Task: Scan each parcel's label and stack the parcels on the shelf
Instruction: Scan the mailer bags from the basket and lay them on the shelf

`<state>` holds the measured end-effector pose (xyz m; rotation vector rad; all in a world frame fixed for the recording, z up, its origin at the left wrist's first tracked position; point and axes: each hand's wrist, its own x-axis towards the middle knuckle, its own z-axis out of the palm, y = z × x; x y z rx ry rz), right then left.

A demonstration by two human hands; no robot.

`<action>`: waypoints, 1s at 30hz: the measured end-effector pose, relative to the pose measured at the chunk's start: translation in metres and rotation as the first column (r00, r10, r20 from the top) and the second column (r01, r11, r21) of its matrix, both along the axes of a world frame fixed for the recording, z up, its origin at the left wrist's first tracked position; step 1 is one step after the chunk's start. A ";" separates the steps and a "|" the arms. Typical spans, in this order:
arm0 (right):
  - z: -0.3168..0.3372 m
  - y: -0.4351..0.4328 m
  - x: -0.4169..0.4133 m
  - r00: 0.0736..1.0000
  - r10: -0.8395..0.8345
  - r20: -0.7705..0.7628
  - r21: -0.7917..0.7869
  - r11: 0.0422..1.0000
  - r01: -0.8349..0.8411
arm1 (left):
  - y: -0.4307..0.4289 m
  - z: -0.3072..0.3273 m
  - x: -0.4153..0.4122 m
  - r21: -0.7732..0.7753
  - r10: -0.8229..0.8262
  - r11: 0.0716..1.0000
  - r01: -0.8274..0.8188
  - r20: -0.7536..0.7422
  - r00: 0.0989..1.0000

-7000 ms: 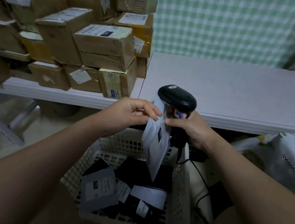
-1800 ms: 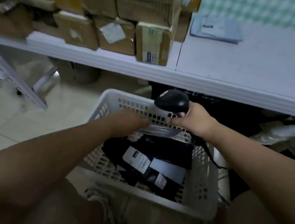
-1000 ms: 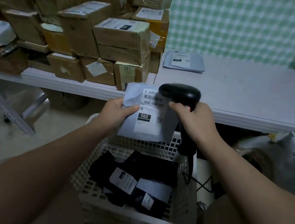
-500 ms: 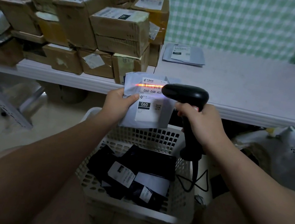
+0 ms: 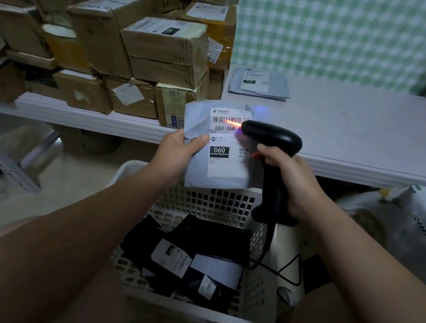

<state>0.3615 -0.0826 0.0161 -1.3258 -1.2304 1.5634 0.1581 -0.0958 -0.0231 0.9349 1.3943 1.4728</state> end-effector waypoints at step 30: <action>-0.017 0.053 0.013 0.926 0.076 0.370 0.244 0.954 -0.175 | 0.068 -0.023 0.046 0.242 0.178 0.970 -0.008 -0.690 0.702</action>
